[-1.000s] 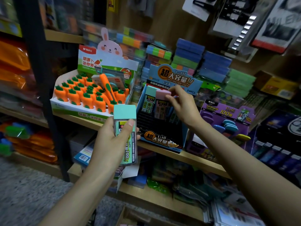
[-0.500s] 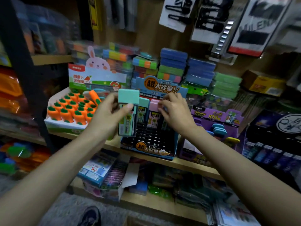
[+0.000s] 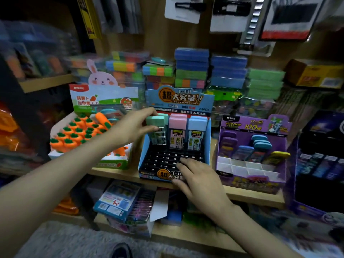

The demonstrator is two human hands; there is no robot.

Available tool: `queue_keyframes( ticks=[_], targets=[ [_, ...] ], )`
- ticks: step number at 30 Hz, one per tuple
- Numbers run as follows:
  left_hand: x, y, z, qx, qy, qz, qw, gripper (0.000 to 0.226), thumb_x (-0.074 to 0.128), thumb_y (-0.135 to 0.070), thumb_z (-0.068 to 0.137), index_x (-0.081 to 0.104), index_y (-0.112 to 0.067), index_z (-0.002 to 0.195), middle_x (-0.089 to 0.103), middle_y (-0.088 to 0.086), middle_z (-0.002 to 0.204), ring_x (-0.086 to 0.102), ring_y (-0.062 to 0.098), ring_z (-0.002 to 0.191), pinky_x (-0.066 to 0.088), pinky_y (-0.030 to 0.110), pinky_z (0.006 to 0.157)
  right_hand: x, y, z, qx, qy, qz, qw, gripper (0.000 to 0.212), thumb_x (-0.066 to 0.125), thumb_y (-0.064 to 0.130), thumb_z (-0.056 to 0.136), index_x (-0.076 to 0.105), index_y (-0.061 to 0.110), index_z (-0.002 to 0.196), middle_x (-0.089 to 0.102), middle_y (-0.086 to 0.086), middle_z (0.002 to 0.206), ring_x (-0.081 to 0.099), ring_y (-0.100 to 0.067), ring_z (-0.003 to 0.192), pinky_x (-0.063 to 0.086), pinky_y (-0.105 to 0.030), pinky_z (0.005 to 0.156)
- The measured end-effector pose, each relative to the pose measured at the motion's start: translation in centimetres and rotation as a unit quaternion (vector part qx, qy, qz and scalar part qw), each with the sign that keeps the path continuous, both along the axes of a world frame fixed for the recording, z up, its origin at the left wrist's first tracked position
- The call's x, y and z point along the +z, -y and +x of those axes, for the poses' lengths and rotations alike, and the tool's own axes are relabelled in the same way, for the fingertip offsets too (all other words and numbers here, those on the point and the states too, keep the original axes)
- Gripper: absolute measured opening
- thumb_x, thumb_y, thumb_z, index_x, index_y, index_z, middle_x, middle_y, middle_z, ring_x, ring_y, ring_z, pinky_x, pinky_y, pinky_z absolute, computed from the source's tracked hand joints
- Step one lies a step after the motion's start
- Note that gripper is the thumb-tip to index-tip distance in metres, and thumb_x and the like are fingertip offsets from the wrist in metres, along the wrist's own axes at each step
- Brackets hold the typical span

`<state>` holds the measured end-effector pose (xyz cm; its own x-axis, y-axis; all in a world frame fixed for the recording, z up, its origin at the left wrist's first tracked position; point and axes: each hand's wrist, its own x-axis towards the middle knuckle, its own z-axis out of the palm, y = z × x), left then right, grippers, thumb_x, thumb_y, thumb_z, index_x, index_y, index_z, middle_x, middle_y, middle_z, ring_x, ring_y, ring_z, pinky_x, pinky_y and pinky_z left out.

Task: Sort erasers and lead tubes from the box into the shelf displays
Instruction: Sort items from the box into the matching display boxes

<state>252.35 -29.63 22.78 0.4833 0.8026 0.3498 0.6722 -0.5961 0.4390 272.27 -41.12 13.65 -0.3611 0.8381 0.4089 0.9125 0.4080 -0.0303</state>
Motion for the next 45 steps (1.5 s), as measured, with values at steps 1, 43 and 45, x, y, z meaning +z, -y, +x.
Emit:
queue_keyframes(
  ticks=[1, 43, 45],
  targets=[
    [0.2, -0.2, 0.2, -0.006, -0.011, 0.002, 1.000, 0.019, 0.067, -0.014, 0.084, 0.053, -0.016, 0.095, 0.051, -0.017, 0.081, 0.048, -0.008, 0.075, 0.037, 0.002, 0.059, -0.1, -0.1, 0.0, -0.002, -0.010, 0.012, 1.000, 0.041, 0.072, 0.042, 0.077, 0.069, 0.013, 0.106, 0.069, -0.004, 0.110, 0.067, -0.022, 0.100, 0.055, -0.030, 0.076],
    [-24.8, 21.2, 6.2, -0.018, -0.093, -0.206, 0.974, 0.017, 0.055, -0.014, 0.089, 0.060, -0.012, 0.105, 0.061, 0.000, 0.098, 0.060, 0.020, 0.092, 0.048, 0.035, 0.080, -16.1, 17.7, 12.6, -0.142, -0.093, -0.402, 0.900, 0.021, 0.050, 0.028, 0.093, 0.060, 0.014, 0.104, 0.066, -0.011, 0.109, 0.060, -0.029, 0.102, 0.046, -0.034, 0.080],
    [-29.5, 22.6, 6.8, 0.009, -0.081, -0.286, 0.955, 0.013, 0.058, -0.009, 0.087, 0.060, -0.008, 0.100, 0.060, 0.003, 0.089, 0.061, 0.026, 0.089, 0.046, 0.033, 0.077, -19.4, 19.0, 13.8, -0.173, -0.115, -0.438, 0.875, 0.019, 0.051, 0.026, 0.093, 0.062, 0.012, 0.101, 0.066, -0.013, 0.108, 0.059, -0.029, 0.103, 0.044, -0.033, 0.081]
  ],
)
